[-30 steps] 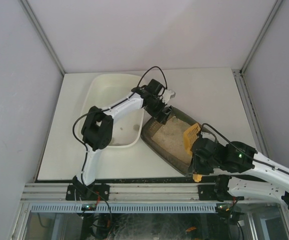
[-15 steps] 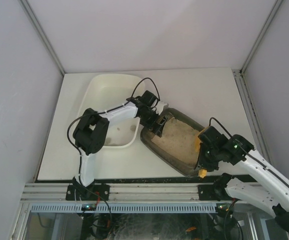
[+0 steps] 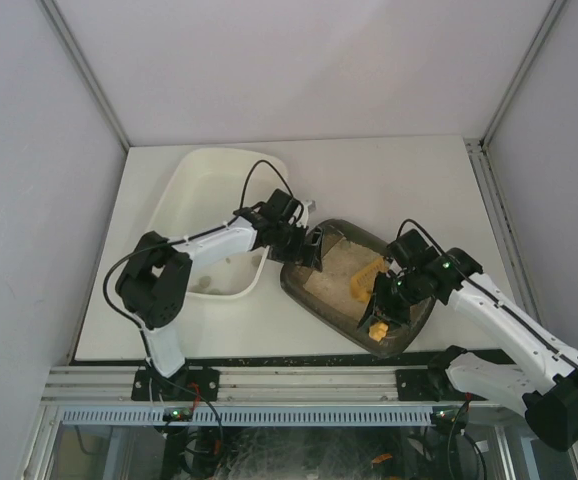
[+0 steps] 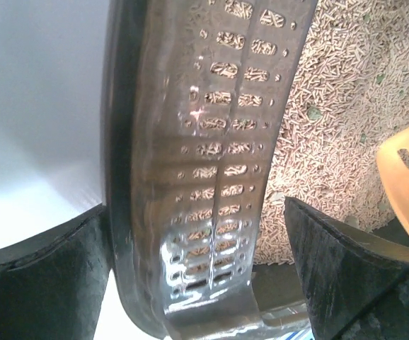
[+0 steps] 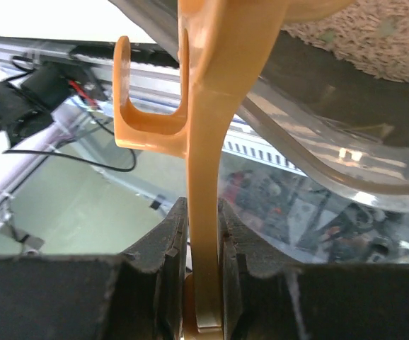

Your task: Clean the litter box

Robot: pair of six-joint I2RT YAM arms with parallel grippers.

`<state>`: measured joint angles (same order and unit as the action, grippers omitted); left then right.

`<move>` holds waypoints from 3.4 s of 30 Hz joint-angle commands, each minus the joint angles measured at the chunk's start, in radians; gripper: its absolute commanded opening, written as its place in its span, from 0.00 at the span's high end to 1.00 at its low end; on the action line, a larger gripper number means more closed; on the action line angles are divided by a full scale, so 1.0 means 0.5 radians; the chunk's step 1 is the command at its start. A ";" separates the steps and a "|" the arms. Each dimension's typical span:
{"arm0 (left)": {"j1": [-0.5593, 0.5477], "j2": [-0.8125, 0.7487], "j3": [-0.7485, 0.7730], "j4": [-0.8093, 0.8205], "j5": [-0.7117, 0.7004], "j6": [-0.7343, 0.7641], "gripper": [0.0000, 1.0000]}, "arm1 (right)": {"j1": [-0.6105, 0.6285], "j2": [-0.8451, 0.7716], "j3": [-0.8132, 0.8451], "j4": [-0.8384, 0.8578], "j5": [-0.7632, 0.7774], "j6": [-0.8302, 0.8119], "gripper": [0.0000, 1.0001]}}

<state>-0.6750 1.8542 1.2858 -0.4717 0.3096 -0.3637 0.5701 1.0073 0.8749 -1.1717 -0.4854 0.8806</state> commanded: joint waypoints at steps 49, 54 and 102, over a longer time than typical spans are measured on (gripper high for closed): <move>0.100 0.143 -0.021 1.178 0.729 -0.205 0.00 | -0.178 0.427 -0.682 1.985 -0.238 1.414 1.00; 0.099 0.034 -0.245 1.238 0.746 -0.291 0.00 | -0.387 0.408 -0.630 1.717 -0.328 1.066 1.00; 0.115 0.165 0.316 0.813 0.801 -0.100 0.00 | -0.527 0.610 0.293 0.118 -0.480 -0.139 1.00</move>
<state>-0.6281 1.9015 1.3273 -0.0219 0.6590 -0.4160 0.2745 1.3586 1.0088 -1.1206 -0.7288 0.7547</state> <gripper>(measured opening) 0.996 0.177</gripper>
